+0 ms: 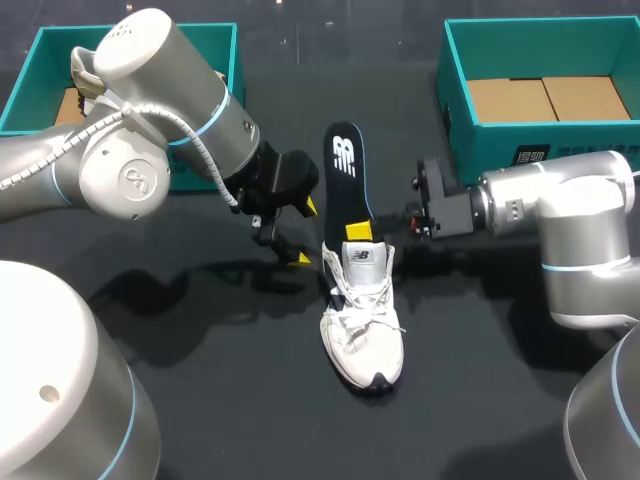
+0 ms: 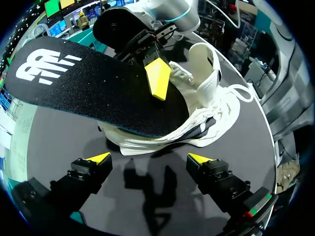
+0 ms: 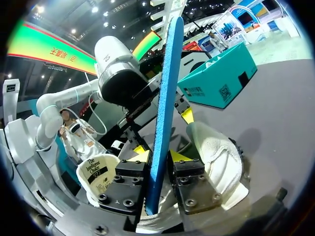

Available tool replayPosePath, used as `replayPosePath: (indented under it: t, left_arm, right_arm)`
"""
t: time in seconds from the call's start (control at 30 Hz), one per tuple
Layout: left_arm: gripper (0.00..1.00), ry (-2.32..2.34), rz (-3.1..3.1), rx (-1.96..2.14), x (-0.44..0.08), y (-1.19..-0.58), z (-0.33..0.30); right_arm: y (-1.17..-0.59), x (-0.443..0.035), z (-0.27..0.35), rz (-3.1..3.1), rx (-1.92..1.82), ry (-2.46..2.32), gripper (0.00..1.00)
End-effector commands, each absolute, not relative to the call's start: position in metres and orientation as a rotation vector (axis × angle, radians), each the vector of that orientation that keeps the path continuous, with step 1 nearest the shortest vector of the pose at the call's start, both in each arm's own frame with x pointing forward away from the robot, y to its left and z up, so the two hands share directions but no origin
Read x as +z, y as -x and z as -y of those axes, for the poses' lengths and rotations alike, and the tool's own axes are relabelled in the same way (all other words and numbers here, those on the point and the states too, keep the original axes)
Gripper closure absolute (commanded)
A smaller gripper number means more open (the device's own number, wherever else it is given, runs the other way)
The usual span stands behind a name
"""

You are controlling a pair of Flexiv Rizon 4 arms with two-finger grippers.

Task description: Take the shoe out of the shoebox, open the shoe tongue, remove and reinsert the insole, then place the shoe into the shoebox

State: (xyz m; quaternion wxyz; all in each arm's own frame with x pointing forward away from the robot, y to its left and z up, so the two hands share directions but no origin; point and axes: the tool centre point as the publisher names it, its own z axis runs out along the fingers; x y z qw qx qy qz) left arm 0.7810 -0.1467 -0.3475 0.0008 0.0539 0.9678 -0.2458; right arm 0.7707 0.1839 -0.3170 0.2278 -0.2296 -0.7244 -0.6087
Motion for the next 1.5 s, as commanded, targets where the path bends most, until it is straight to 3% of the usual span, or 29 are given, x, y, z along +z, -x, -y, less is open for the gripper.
replayPosePath:
  t: [0.03, 0.4, 0.43, 0.5, 1.13, 1.43, 1.5]
  left_arm:
    - [0.00, -0.171, -3.038, -0.772, -0.348, -0.781, 0.146]
    - [0.00, -0.171, -3.038, -0.772, -0.348, -0.781, 0.146]
    - [0.00, -0.171, -3.038, -0.772, -0.348, -0.781, 0.146]
    - [0.00, -0.171, -3.038, -0.772, -0.348, -0.781, 0.146]
    - [0.00, -0.171, -3.038, -0.772, -0.348, -0.781, 0.146]
    - [0.00, -0.171, -3.038, -0.772, -0.348, -0.781, 0.146]
    - [0.00, -0.171, -3.038, -0.772, -0.348, -0.781, 0.146]
  right_arm:
    - [-0.775, -0.311, -0.186, 2.009, -1.660, 0.618, 0.76]
    - [-0.793, -0.307, -0.201, 2.003, -1.627, 0.559, 0.78]
    - [-0.793, -0.307, -0.201, 2.002, -1.627, 0.557, 0.81]
    - [-0.794, -0.308, -0.200, 2.001, -1.628, 0.555, 1.00]
    - [-0.749, -0.350, -0.186, 1.837, -1.678, 0.679, 1.00]
    - [-0.734, -0.345, -0.186, 1.867, -1.717, 0.684, 1.00]
    - [-0.736, -0.337, -0.187, 1.895, -1.722, 0.661, 0.88]
